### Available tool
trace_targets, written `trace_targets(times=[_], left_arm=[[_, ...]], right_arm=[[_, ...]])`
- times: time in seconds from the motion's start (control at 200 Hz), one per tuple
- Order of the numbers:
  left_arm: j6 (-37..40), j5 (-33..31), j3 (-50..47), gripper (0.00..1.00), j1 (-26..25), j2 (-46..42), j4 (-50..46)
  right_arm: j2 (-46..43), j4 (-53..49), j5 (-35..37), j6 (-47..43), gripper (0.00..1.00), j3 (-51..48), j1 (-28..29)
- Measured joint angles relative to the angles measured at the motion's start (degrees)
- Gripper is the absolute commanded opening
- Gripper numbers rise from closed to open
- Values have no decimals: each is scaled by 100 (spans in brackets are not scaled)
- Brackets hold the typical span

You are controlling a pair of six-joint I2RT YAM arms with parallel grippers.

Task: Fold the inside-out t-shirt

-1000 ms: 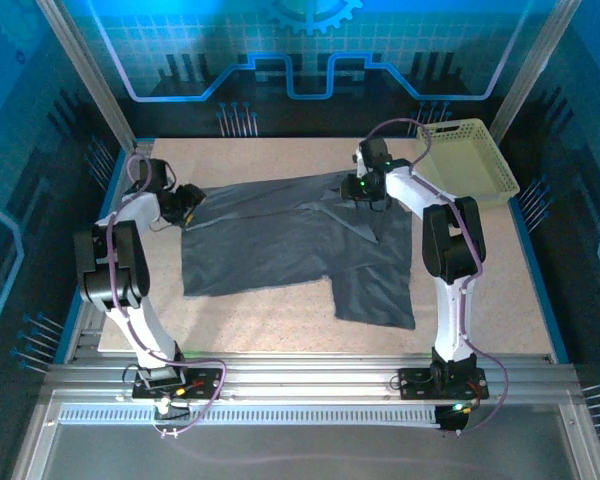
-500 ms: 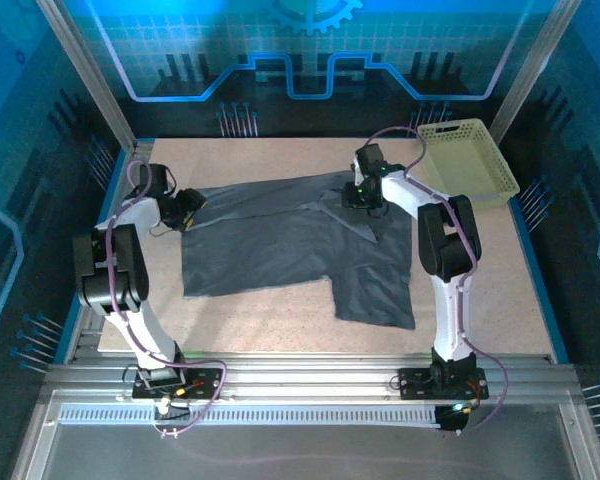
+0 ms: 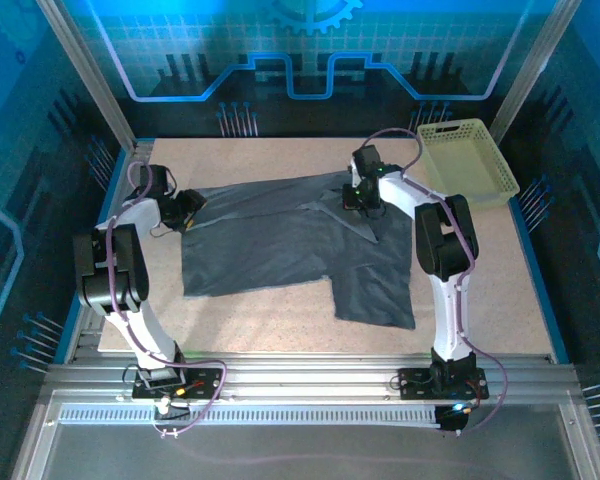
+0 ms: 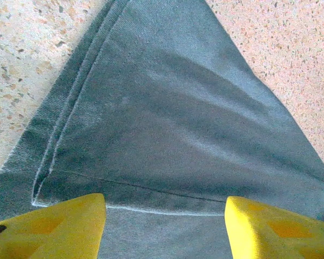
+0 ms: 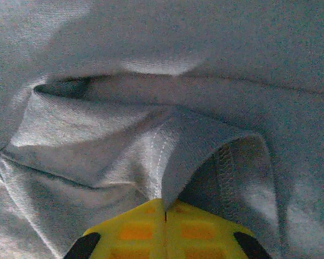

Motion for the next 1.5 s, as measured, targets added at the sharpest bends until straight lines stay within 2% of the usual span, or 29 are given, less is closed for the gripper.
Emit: trace_targets(times=[0.12,0.42,0.57,0.755,0.83,0.995,1.14,1.296,1.501], left_arm=[[7,-127,0,61,2,13,-31],[4,-385,35,60,122,210,-114],[4,-514,105,59,160,339,-195],[28,-680,109,56,227,354,-282],[35,-763,109,56,245,354,-332],[55,-931,109,55,256,354,-387],[142,-1102,103,55,256,291,-472],[157,-1248,26,54,181,-192,-503],[190,-1204,33,55,-490,-584,-487]], right_arm=[[-254,-11,42,-15,5,-229,111],[-1609,44,164,116,6,-1416,468],[-1860,118,164,319,7,-1974,680],[-1906,138,166,590,14,-2376,986],[-1906,136,175,667,21,-2422,1040],[-1917,107,343,796,39,-2422,1038],[-2133,-17,444,802,40,-2422,1038],[-2660,-111,599,688,41,-2389,927],[-2562,-133,796,632,41,-2210,339]])
